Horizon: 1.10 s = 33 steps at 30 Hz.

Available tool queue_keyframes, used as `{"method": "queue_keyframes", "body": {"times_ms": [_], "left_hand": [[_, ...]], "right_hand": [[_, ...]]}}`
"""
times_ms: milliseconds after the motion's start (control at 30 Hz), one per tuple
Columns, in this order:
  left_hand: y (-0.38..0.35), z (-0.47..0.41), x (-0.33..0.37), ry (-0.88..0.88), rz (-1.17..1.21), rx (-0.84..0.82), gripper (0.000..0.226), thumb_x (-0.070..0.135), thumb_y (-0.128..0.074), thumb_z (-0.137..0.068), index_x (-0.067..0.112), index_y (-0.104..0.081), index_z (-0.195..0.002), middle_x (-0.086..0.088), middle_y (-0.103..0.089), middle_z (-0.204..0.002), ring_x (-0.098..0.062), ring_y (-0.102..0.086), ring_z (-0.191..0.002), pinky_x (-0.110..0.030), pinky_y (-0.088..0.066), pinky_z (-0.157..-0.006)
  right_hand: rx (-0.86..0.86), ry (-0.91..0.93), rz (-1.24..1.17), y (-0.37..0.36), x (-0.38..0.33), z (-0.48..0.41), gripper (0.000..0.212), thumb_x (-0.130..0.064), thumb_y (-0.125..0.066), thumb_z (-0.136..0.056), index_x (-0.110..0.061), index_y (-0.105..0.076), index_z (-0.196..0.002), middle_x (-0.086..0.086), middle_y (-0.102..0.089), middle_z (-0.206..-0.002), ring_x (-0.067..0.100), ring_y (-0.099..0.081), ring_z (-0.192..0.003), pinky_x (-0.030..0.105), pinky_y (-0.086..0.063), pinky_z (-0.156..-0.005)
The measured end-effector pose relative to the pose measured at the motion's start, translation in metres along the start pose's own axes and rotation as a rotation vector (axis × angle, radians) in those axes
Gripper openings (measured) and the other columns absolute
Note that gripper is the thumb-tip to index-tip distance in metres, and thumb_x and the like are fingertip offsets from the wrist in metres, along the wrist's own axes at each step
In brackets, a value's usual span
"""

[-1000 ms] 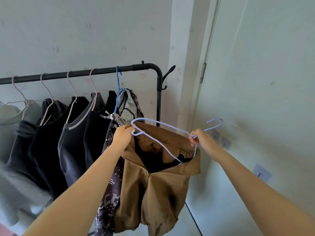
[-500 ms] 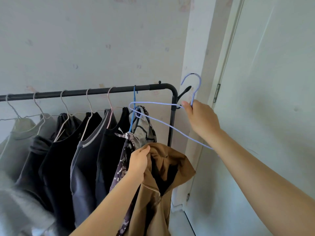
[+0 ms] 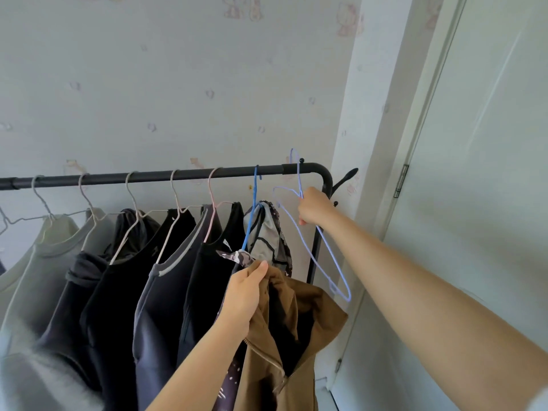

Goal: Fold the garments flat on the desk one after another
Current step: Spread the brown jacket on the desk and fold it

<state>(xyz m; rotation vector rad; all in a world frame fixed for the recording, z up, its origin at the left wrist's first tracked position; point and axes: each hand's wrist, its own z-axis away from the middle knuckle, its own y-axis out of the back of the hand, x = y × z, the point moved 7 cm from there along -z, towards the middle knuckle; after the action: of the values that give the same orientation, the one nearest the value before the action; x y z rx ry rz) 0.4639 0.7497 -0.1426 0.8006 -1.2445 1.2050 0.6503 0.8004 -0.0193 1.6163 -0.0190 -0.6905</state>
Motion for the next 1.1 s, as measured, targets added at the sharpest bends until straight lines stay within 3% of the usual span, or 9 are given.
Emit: {"method": "queue_keyframes", "body": {"times_ms": [267, 400, 467, 567, 700, 767, 867, 1000, 1100], "left_hand": [[0.017, -0.002, 0.008, -0.13, -0.183, -0.071, 0.038, 0.033, -0.054, -0.096, -0.001, -0.07, -0.088, -0.019, -0.07, -0.087, -0.032, -0.067, -0.087, -0.035, -0.054, -0.084], [0.012, -0.007, 0.002, -0.138, -0.237, -0.14, 0.042, 0.034, -0.053, -0.096, -0.006, -0.066, -0.094, -0.024, -0.067, -0.09, -0.036, -0.065, -0.09, -0.04, -0.052, -0.086], [0.003, -0.01, -0.005, -0.117, -0.274, -0.202, 0.045, 0.036, -0.054, -0.095, -0.008, -0.065, -0.094, -0.024, -0.067, -0.09, -0.037, -0.064, -0.09, -0.041, -0.052, -0.087], [-0.015, -0.012, -0.01, -0.094, -0.306, -0.303, 0.042, 0.034, -0.055, -0.095, -0.006, -0.067, -0.09, -0.022, -0.068, -0.088, -0.033, -0.066, -0.088, -0.037, -0.053, -0.085], [-0.057, -0.003, -0.021, -0.062, -0.355, -0.522, 0.049, 0.034, -0.056, -0.095, -0.014, -0.06, -0.088, -0.018, -0.06, -0.075, -0.027, -0.059, -0.073, -0.03, -0.046, -0.073], [-0.082, 0.015, -0.027, -0.058, -0.428, -0.659, 0.04, 0.031, -0.055, -0.096, -0.005, -0.066, -0.081, -0.011, -0.064, -0.074, -0.018, -0.061, -0.068, -0.02, -0.046, -0.068], [-0.113, 0.047, -0.039, -0.076, -0.523, -0.83, 0.037, 0.037, -0.055, -0.095, 0.006, -0.073, -0.086, -0.015, -0.072, -0.087, -0.026, -0.069, -0.084, -0.031, -0.051, -0.083], [-0.142, 0.088, -0.054, -0.087, -0.606, -0.947, 0.049, 0.042, -0.053, -0.095, -0.005, -0.066, -0.098, -0.027, -0.066, -0.097, -0.038, -0.064, -0.09, -0.04, -0.05, -0.082], [-0.157, 0.131, -0.066, -0.091, -0.657, -1.075, 0.038, 0.041, -0.052, -0.096, 0.009, -0.073, -0.091, -0.01, -0.074, -0.086, -0.024, -0.069, -0.079, -0.034, -0.052, -0.084]], "right_hand": [[0.048, -0.069, -0.082, -0.029, 0.011, -0.053, 0.054, -0.005, -0.079, -0.075, 0.007, -0.05, -0.119, 0.017, -0.062, -0.106, 0.033, -0.061, -0.11, 0.029, -0.046, -0.079], [0.043, -0.105, -0.398, -0.052, 0.039, -0.065, 0.024, -0.002, -0.065, -0.086, 0.0, -0.051, -0.106, 0.019, -0.06, -0.101, 0.039, -0.065, -0.101, 0.045, -0.054, -0.088], [0.077, -0.089, -0.514, -0.052, 0.05, -0.056, 0.022, -0.018, -0.051, -0.096, 0.003, -0.052, -0.104, 0.018, -0.062, -0.098, 0.035, -0.068, -0.09, 0.051, -0.054, -0.086], [0.108, -0.08, -0.565, -0.04, 0.06, -0.025, 0.043, -0.034, -0.037, -0.102, 0.004, -0.055, -0.114, 0.018, -0.066, -0.095, 0.031, -0.068, -0.086, 0.044, -0.054, -0.088], [0.107, -0.131, -0.58, -0.042, 0.112, 0.028, 0.027, -0.013, -0.04, -0.1, -0.001, -0.061, -0.113, 0.017, -0.064, -0.1, 0.02, -0.062, -0.083, 0.026, -0.054, -0.073], [0.096, -0.209, -0.52, -0.055, 0.155, 0.067, 0.027, -0.006, -0.04, -0.097, -0.005, -0.063, -0.11, 0.012, -0.064, -0.095, 0.019, -0.061, -0.082, 0.028, -0.052, -0.073], [0.017, -0.357, -0.415, -0.085, 0.219, 0.136, 0.027, -0.008, -0.045, -0.096, -0.007, -0.061, -0.118, 0.01, -0.063, -0.111, 0.021, -0.059, -0.097, 0.031, -0.048, -0.083], [-0.098, -0.651, -0.396, -0.133, 0.292, 0.242, 0.061, -0.019, -0.066, -0.087, -0.013, -0.039, -0.141, 0.011, -0.048, -0.137, 0.027, -0.051, -0.119, 0.033, -0.045, -0.093], [-0.071, -0.863, -0.436, -0.156, 0.329, 0.328, 0.093, -0.021, -0.079, -0.076, -0.011, -0.023, -0.149, 0.013, -0.038, -0.147, 0.031, -0.043, -0.13, 0.038, -0.042, -0.102]]}}
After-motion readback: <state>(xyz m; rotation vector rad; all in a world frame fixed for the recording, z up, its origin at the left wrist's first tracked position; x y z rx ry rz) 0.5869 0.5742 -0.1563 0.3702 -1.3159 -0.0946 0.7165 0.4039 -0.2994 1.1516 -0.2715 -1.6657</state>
